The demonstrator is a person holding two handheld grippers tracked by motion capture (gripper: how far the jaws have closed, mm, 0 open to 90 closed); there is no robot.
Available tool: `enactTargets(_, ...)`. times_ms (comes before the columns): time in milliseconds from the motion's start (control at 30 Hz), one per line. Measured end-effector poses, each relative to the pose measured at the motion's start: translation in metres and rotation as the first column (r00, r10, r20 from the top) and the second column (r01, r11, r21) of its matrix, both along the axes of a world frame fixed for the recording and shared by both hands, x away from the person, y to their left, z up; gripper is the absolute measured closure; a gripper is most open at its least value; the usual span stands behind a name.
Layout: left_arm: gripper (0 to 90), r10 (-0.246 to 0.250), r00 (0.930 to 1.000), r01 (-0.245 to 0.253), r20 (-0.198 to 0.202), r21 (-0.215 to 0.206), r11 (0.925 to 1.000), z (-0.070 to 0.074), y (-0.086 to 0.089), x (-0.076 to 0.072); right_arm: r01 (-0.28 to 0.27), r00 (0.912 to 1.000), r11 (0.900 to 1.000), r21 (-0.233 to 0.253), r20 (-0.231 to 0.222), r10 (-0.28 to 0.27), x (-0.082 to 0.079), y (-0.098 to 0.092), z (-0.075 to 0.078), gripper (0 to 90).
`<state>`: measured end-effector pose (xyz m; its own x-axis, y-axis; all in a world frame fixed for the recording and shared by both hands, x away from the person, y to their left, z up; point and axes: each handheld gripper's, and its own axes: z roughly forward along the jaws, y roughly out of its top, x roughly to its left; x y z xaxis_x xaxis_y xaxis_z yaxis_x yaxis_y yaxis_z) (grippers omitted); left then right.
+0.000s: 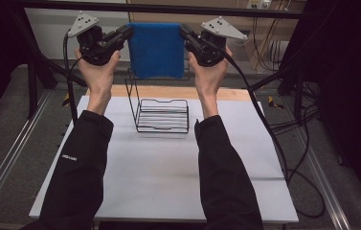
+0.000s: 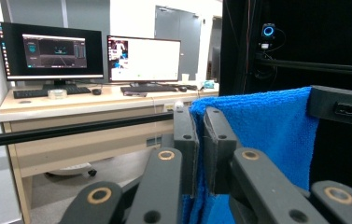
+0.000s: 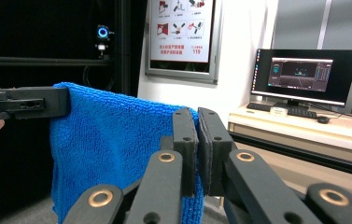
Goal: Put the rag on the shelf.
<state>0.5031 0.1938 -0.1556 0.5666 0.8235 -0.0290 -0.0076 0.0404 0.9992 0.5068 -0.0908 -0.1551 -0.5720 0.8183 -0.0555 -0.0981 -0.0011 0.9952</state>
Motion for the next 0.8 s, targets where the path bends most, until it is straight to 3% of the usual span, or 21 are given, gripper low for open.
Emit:
enactTargets(333, 85.1, -0.004, 0.9999, 0.004, -0.010, 0.027, 0.9996, -0.016, 0.004, 0.005, -0.008, 0.9995, 0.999, -0.031, -0.032, 0.007, 0.006, 0.002, -0.012, 87.1)
enactTargets(767, 85.1, -0.043, 0.9983, 0.045, -0.039, 0.068, 0.9967, -0.041, 0.005, -0.001, -0.029, 0.9964, 0.999, -0.044, -0.082, 0.025, -0.002, -0.003, -0.038, 87.1)
enactTargets(800, 85.1, -0.040, 0.9988, 0.042, -0.027, 0.077, 0.9962, -0.043, 0.005, 0.000, -0.028, 0.9960, 0.998, -0.048, -0.086, 0.024, -0.002, -0.004, -0.039, 87.1)
